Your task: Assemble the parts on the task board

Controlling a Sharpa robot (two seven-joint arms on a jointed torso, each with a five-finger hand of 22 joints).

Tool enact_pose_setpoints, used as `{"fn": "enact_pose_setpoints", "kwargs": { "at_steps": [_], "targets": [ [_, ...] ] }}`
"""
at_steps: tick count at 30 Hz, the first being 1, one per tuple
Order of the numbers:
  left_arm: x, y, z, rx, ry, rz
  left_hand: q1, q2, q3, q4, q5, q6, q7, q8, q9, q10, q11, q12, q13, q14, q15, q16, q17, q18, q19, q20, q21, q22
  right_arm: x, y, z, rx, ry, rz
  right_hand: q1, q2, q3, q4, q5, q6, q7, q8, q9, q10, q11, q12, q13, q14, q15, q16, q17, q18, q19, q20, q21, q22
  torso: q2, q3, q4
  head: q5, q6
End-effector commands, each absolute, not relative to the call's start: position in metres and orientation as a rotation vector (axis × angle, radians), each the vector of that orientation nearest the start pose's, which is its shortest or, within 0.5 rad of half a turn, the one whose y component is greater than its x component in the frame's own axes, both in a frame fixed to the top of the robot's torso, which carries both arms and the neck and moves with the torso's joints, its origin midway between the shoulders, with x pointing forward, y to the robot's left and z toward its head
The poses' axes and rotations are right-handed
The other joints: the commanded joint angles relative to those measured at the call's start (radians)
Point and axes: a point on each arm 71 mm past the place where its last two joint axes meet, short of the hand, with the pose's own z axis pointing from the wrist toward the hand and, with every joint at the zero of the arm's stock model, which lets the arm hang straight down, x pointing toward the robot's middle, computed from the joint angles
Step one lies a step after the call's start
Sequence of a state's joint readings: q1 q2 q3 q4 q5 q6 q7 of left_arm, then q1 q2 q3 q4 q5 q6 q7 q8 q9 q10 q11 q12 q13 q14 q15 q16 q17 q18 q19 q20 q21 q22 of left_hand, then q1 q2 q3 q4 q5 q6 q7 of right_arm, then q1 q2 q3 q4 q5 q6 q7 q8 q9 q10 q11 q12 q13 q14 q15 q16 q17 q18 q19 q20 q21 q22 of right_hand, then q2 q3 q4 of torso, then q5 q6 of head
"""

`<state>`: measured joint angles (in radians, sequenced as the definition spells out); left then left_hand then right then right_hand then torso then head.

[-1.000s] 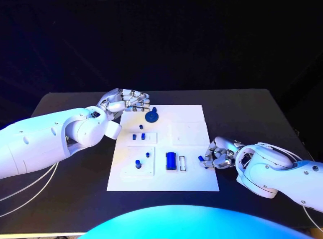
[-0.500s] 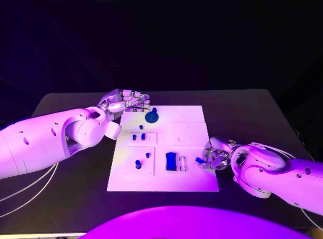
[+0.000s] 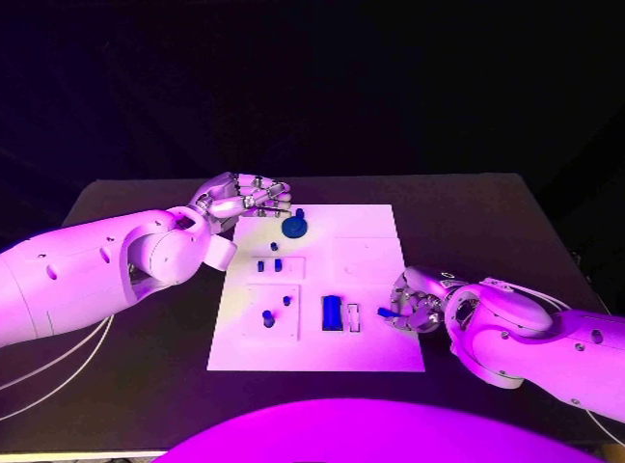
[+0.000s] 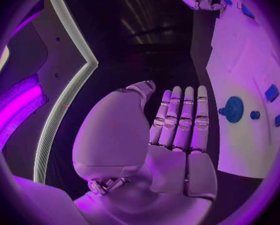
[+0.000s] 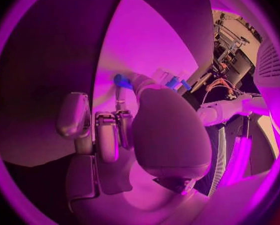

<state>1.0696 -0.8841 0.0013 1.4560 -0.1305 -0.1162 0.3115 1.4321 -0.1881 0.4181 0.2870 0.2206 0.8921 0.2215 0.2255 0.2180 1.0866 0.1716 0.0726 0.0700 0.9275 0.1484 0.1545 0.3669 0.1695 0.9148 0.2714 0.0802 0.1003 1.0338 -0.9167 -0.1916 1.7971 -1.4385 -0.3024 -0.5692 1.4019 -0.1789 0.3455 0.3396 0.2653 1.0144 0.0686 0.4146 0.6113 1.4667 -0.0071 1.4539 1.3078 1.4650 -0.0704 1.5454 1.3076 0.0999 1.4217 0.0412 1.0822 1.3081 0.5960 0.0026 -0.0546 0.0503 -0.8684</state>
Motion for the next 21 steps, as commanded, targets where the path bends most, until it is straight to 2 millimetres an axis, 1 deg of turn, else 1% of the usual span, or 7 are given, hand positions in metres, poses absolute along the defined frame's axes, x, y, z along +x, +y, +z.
{"fn": "enact_pose_setpoints", "kwargs": {
  "at_steps": [1,3,5,7,10,15,21],
  "targets": [
    [0.474,0.236,-0.233,-1.103,1.633,-1.554,-0.009,-0.001,-0.007,-0.001,0.003,0.003,0.002,-0.007,-0.001,-0.006,0.002,0.000,0.002,0.008,-0.001,-0.007,0.001,0.014,0.008,0.001,-0.007,-0.002,0.364,-0.187,-0.294,0.184,2.176,0.445,-0.061,-0.006,0.242,-0.217,-0.001,-0.015,0.001,0.010,-0.052,0.045,0.000,0.000,0.179,0.090,0.000,-0.003,0.187,-0.009,0.000,-0.004,-0.004,0.015,0.000,0.0002,0.0005,-0.001,0.001],
    [0.474,0.236,-0.233,-1.104,1.633,-1.554,-0.009,-0.001,-0.007,-0.001,0.003,0.003,0.002,-0.007,-0.001,-0.006,0.002,0.000,0.002,0.008,-0.001,-0.007,0.001,0.014,0.008,0.001,-0.007,-0.002,0.365,-0.186,-0.289,0.246,2.175,0.487,-0.070,-0.005,0.251,-0.223,-0.001,-0.018,0.002,0.012,-0.049,0.045,0.000,-0.002,0.178,0.090,0.000,-0.003,0.188,-0.009,0.000,-0.004,-0.003,0.017,0.000,0.0000,0.0001,-0.002,0.001],
    [0.474,0.236,-0.233,-1.104,1.633,-1.554,-0.009,-0.001,-0.007,-0.001,0.003,0.003,0.002,-0.007,-0.001,-0.006,0.002,0.000,0.002,0.008,-0.001,-0.007,0.001,0.014,0.008,0.001,-0.007,-0.002,0.365,-0.184,-0.286,0.297,2.174,0.521,-0.101,-0.003,0.275,-0.240,-0.003,-0.025,0.003,0.016,-0.041,0.045,0.001,-0.003,0.177,0.090,0.001,-0.004,0.186,-0.008,-0.002,-0.003,-0.011,0.015,0.000,-0.0002,0.0001,-0.002,0.001],
    [0.475,0.236,-0.233,-1.104,1.633,-1.554,-0.009,-0.001,-0.007,-0.001,0.003,0.003,0.002,-0.007,-0.001,-0.006,0.002,0.000,0.002,0.008,-0.001,-0.007,0.001,0.014,0.008,0.001,-0.007,-0.002,0.365,-0.181,-0.283,0.347,2.174,0.550,-0.112,-0.004,0.279,-0.241,-0.003,-0.026,0.003,0.016,-0.039,0.044,0.001,-0.003,0.177,0.090,0.001,-0.003,0.187,-0.008,-0.003,-0.003,-0.012,0.016,0.000,-0.0003,0.0006,-0.003,0.001],
    [0.475,0.236,-0.233,-1.104,1.634,-1.554,-0.009,-0.001,-0.007,-0.001,0.003,0.003,0.002,-0.007,-0.001,-0.006,0.002,0.000,0.002,0.008,-0.001,-0.007,0.001,0.014,0.008,0.001,-0.007,-0.002,0.364,-0.177,-0.281,0.393,2.186,0.573,-0.142,0.003,0.293,-0.243,-0.003,-0.029,0.002,0.016,-0.036,0.045,0.001,-0.002,0.178,0.090,0.001,-0.003,0.188,-0.008,-0.002,-0.002,-0.013,0.017,0.001,-0.0001,0.0008,-0.003,0.000],
    [0.475,0.235,-0.233,-1.104,1.634,-1.554,-0.009,-0.001,-0.007,-0.001,0.003,0.003,0.002,-0.007,-0.001,-0.006,0.002,0.000,0.002,0.008,-0.001,-0.007,0.001,0.014,0.008,0.001,-0.007,-0.002,0.364,-0.171,-0.282,0.429,2.209,0.587,-0.148,0.003,0.296,-0.245,-0.004,-0.029,0.002,0.017,-0.035,0.046,0.001,-0.001,0.179,0.090,0.001,-0.002,0.189,-0.008,-0.002,-0.002,-0.013,0.017,0.000,-0.0005,0.0010,-0.004,-0.002],
    [0.475,0.235,-0.233,-1.103,1.635,-1.556,-0.009,-0.001,-0.007,-0.001,0.003,0.003,0.002,-0.007,-0.001,-0.006,0.002,0.000,0.002,0.008,-0.001,-0.007,0.001,0.014,0.008,0.001,-0.007,-0.002,0.365,-0.163,-0.286,0.444,2.232,0.594,-0.205,-0.001,0.302,-0.240,-0.006,-0.025,-0.001,0.018,-0.031,0.050,-0.001,0.007,0.185,0.091,0.000,-0.001,0.192,-0.008,0.001,-0.003,-0.010,0.022,0.000,-0.0005,0.0010,-0.003,-0.002]
  ]
}}
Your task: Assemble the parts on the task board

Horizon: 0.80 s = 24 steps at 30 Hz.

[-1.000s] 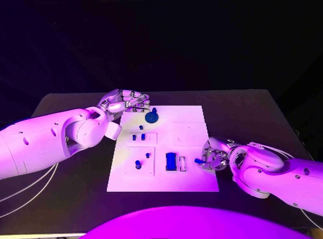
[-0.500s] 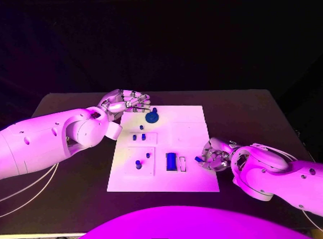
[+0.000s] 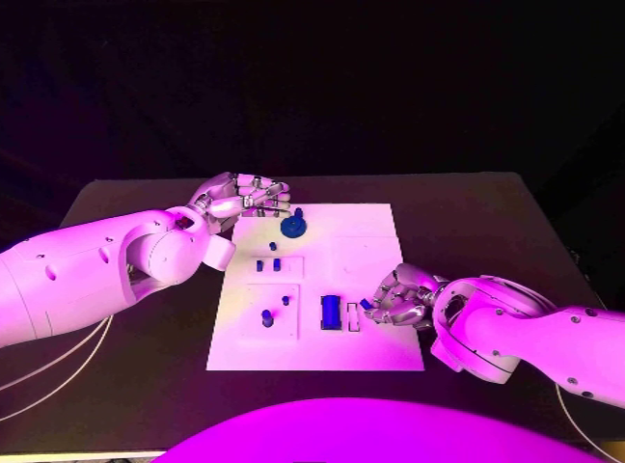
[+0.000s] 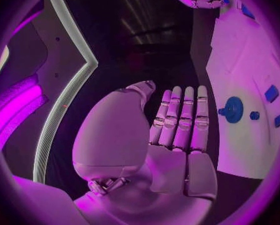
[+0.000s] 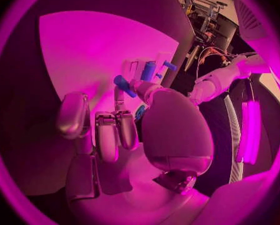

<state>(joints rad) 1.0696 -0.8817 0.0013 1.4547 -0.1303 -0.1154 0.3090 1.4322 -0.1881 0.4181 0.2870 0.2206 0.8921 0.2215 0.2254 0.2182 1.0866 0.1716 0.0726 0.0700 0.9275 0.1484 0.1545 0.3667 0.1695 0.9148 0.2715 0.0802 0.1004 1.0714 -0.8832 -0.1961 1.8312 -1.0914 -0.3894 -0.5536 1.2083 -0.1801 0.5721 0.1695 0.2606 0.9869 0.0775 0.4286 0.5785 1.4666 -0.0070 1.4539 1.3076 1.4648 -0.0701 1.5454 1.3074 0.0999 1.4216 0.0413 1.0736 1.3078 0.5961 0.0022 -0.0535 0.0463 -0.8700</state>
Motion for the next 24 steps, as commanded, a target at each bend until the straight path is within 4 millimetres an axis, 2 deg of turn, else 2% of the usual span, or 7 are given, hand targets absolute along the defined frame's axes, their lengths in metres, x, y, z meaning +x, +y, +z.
{"fn": "enact_pose_setpoints", "kwargs": {
  "at_steps": [1,6,24],
  "targets": [
    [0.475,0.235,-0.233,-1.103,1.635,-1.556,-0.009,-0.001,-0.007,-0.001,0.003,0.003,0.002,-0.007,-0.001,-0.006,0.002,0.000,0.002,0.008,-0.001,-0.007,0.001,0.014,0.008,0.001,-0.007,-0.002,0.366,-0.162,-0.287,0.445,2.235,0.595,-0.021,-0.001,0.076,-0.067,-0.001,0.003,-0.010,0.004,0.002,0.052,-0.001,0.009,0.186,0.091,-0.001,-0.001,0.192,-0.009,0.001,-0.003,-0.001,0.022,0.000,0.0001,-0.0001,0.001,0.000],
    [0.475,0.235,-0.233,-1.103,1.636,-1.557,-0.009,-0.001,-0.007,-0.001,0.003,0.003,0.002,-0.007,-0.001,-0.006,0.002,0.000,0.002,0.008,-0.001,-0.007,0.001,0.014,0.008,0.001,-0.007,-0.002,0.368,-0.157,-0.290,0.443,2.242,0.593,-0.084,-0.011,0.055,-0.043,-0.005,0.012,-0.011,0.003,0.001,0.055,-0.002,0.016,0.191,0.092,-0.001,0.001,0.197,-0.009,0.004,-0.004,0.002,0.026,0.000,0.0003,0.0000,0.002,-0.001],
    [0.475,0.234,-0.233,-1.104,1.641,-1.556,-0.008,0.001,-0.007,-0.001,0.004,0.003,0.001,-0.007,-0.002,-0.006,0.002,0.000,0.002,0.009,-0.001,-0.008,0.002,0.014,0.008,0.002,-0.009,-0.004,0.364,-0.146,-0.296,0.354,2.301,0.582,-0.156,-0.022,0.014,-0.010,-0.006,0.029,-0.014,0.000,-0.002,0.062,-0.004,0.029,0.201,0.094,-0.003,0.004,0.205,-0.011,0.008,-0.005,0.005,0.031,0.000,0.0003,-0.0001,0.002,-0.003]
  ]
}}
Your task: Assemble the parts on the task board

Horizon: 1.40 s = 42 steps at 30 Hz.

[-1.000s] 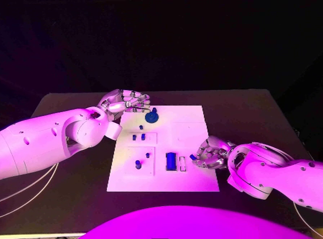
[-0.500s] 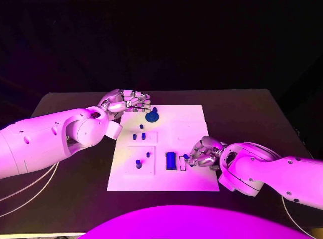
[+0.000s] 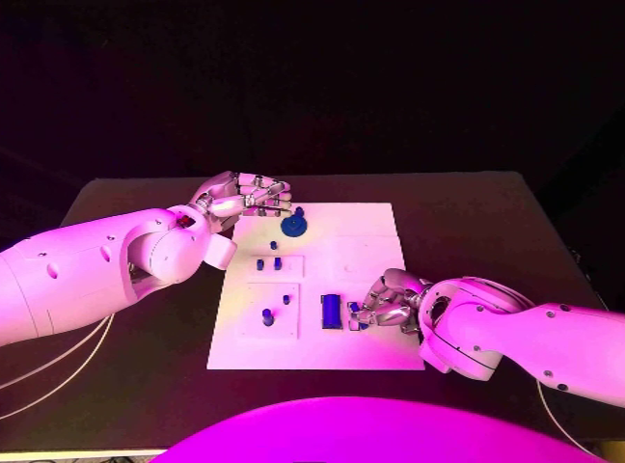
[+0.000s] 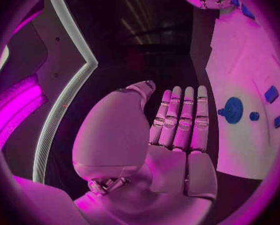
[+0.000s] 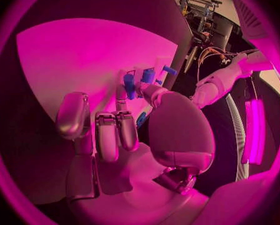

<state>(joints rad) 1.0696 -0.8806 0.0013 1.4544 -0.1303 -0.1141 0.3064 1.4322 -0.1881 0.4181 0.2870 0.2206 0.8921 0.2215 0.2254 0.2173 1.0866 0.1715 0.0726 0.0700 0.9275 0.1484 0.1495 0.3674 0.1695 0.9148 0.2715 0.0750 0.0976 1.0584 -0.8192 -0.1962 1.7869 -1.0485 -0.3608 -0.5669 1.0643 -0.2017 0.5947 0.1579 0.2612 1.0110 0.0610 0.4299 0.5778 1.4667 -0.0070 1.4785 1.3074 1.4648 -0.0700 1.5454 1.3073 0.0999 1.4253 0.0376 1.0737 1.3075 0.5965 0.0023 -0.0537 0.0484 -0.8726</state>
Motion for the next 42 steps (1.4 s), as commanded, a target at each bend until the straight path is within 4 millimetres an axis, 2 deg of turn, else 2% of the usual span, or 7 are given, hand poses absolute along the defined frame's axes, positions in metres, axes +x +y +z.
{"fn": "enact_pose_setpoints", "kwargs": {
  "at_steps": [1,9,22,35,42],
  "targets": [
    [0.4745,0.2344,-0.2335,-1.104,1.641,-1.556,-0.008,0.001,-0.007,-0.002,0.004,0.003,0.001,-0.007,-0.001,-0.006,0.002,0.000,0.002,0.009,-0.001,-0.004,0.001,0.014,0.008,0.002,-0.004,-0.002,0.3642,-0.1453,-0.2959,0.352,2.301,0.582,-0.020,-0.001,-0.017,0.006,-0.008,0.007,0.002,-0.001,-0.002,0.063,-0.004,0.005,0.202,0.094,-0.003,0.004,0.206,-0.011,0.005,-0.002,0.004,0.032,0.000,0.0001,-0.0002,0.001,0.000],
    [0.4745,0.2343,-0.2335,-1.104,1.642,-1.557,-0.008,0.001,-0.007,-0.002,0.004,0.003,0.001,-0.007,-0.001,-0.006,0.002,0.000,0.002,0.009,-0.001,-0.004,0.001,0.014,0.008,0.002,-0.004,-0.002,0.3663,-0.1461,-0.2966,0.343,2.288,0.572,-0.041,0.008,-0.035,0.025,-0.007,0.013,0.001,-0.004,-0.004,0.066,-0.005,0.010,0.206,0.095,-0.004,0.006,0.210,-0.011,0.006,-0.002,0.003,0.033,0.000,0.0000,0.0001,0.001,0.000],
    [0.4745,0.2342,-0.2338,-1.105,1.645,-1.556,-0.009,0.001,-0.008,-0.001,0.004,0.003,0.001,-0.007,-0.001,-0.006,0.002,0.000,0.002,0.009,-0.001,-0.005,0.001,0.014,0.008,0.002,-0.005,-0.002,0.3685,-0.1413,-0.2966,0.327,2.271,0.583,-0.051,0.012,-0.044,0.035,-0.007,0.014,0.001,-0.005,-0.005,0.065,-0.005,0.009,0.205,0.095,-0.004,0.005,0.210,-0.010,0.005,-0.003,-0.001,0.032,0.000,0.0001,-0.0001,0.002,0.000],
    [0.4745,0.2344,-0.2339,-1.106,1.646,-1.555,-0.009,0.001,-0.008,-0.001,0.004,0.003,0.002,-0.007,-0.002,-0.007,0.002,0.000,0.002,0.010,-0.001,-0.005,0.001,0.014,0.008,0.002,-0.005,-0.003,0.3676,-0.1373,-0.2963,0.307,2.277,0.602,-0.084,-0.010,-0.113,0.072,-0.010,0.019,0.002,-0.010,-0.008,0.065,-0.004,0.008,0.206,0.095,-0.003,0.005,0.208,-0.010,0.005,-0.002,-0.009,0.032,0.000,0.0002,0.0002,0.002,0.000],
    [0.4744,0.2347,-0.2339,-1.106,1.646,-1.554,-0.009,0.001,-0.008,-0.001,0.004,0.003,0.002,-0.007,-0.002,-0.007,0.002,0.000,0.002,0.010,-0.001,-0.005,0.001,0.014,0.008,0.002,-0.005,-0.003,0.3674,-0.1395,-0.2962,0.306,2.278,0.599,-0.085,-0.012,-0.120,0.075,-0.010,0.019,0.001,-0.011,-0.008,0.065,-0.004,0.008,0.206,0.095,-0.003,0.005,0.208,-0.010,0.005,-0.002,-0.009,0.032,0.000,0.0004,-0.0005,0.004,0.000]
  ]
}}
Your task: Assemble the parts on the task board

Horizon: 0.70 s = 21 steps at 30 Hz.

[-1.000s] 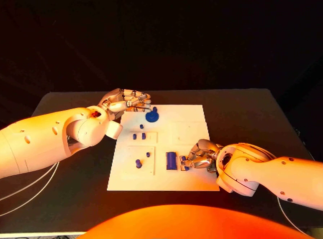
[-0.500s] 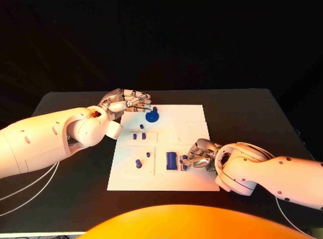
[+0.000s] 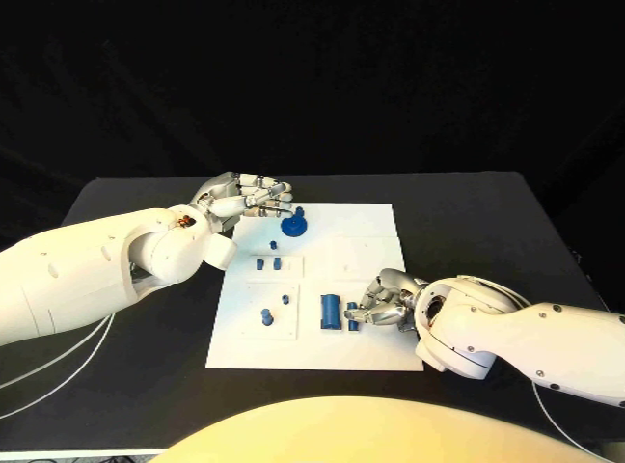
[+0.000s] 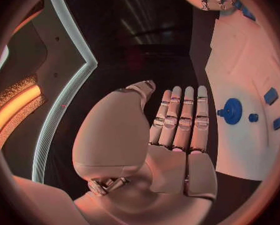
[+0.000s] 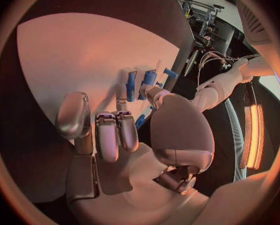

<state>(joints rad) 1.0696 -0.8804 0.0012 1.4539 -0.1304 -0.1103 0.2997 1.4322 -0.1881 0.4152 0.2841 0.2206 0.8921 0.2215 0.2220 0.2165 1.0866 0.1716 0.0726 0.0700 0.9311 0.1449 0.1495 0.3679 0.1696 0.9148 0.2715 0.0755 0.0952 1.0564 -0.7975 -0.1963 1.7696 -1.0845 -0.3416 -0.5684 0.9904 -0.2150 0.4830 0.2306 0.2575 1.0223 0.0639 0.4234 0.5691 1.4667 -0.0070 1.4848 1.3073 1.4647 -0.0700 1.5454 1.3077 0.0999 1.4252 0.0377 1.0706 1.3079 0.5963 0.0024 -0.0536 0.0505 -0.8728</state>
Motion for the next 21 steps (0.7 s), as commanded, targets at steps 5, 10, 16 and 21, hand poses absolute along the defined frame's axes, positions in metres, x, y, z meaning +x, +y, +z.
{"fn": "enact_pose_setpoints", "kwargs": {
  "at_steps": [5,10,16,21],
  "targets": [
    [0.474,0.235,-0.234,-1.106,1.646,-1.553,-0.009,0.001,-0.005,0.002,0.004,0.003,0.002,-0.004,-0.001,-0.007,0.002,0.000,0.002,0.006,0.003,-0.006,0.001,0.014,0.008,0.002,-0.006,-0.001,0.368,-0.143,-0.295,0.305,2.258,0.597,0.002,0.003,-0.013,-0.002,-0.004,0.008,-0.002,-0.005,0.000,0.065,-0.005,0.002,0.206,0.095,-0.004,0.005,0.207,-0.010,0.005,-0.003,-0.007,0.032,0.000,0.0007,-0.0009,0.003,0.000],
    [0.474,0.235,-0.234,-1.106,1.646,-1.553,-0.009,0.001,-0.005,0.002,0.004,0.003,0.002,-0.004,-0.001,-0.007,0.002,0.000,0.002,0.006,0.003,-0.006,0.001,0.014,0.008,0.002,-0.006,-0.001,0.370,-0.148,-0.290,0.298,2.180,0.640,0.035,0.006,-0.023,-0.017,-0.003,0.003,-0.002,-0.009,-0.001,0.060,-0.005,-0.008,0.200,0.093,-0.004,0.002,0.199,-0.008,0.002,-0.003,-0.019,0.028,0.000,0.0011,-0.0004,0.004,0.000],
    [0.474,0.236,-0.234,-1.107,1.644,-1.550,-0.010,0.002,-0.006,0.002,0.004,0.003,0.002,-0.004,-0.001,-0.007,0.002,0.000,0.002,0.006,0.003,-0.006,0.001,0.014,0.009,0.002,-0.006,-0.002,0.374,-0.154,-0.280,0.242,2.046,0.726,0.156,0.008,-0.018,-0.087,0.001,-0.041,0.015,-0.044,-0.014,0.053,0.009,-0.020,0.193,0.091,0.007,-0.002,0.192,-0.006,-0.004,0.004,-0.040,0.023,0.000,0.0010,-0.0012,0.005,0.000],
    [0.474,0.236,-0.234,-1.106,1.644,-1.551,-0.010,0.002,-0.006,0.002,0.004,0.003,0.002,-0.004,-0.001,-0.007,0.002,0.000,0.002,0.006,0.003,-0.006,0.001,0.014,0.009,0.002,-0.006,-0.002,0.374,-0.154,-0.275,0.183,1.970,0.796,0.249,0.018,0.039,-0.152,0.003,-0.073,0.039,-0.095,-0.040,0.051,0.028,-0.021,0.193,0.092,0.021,-0.001,0.195,-0.008,-0.002,0.014,-0.038,0.029,0.000,0.0007,-0.0020,0.004,0.000]
  ]
}}
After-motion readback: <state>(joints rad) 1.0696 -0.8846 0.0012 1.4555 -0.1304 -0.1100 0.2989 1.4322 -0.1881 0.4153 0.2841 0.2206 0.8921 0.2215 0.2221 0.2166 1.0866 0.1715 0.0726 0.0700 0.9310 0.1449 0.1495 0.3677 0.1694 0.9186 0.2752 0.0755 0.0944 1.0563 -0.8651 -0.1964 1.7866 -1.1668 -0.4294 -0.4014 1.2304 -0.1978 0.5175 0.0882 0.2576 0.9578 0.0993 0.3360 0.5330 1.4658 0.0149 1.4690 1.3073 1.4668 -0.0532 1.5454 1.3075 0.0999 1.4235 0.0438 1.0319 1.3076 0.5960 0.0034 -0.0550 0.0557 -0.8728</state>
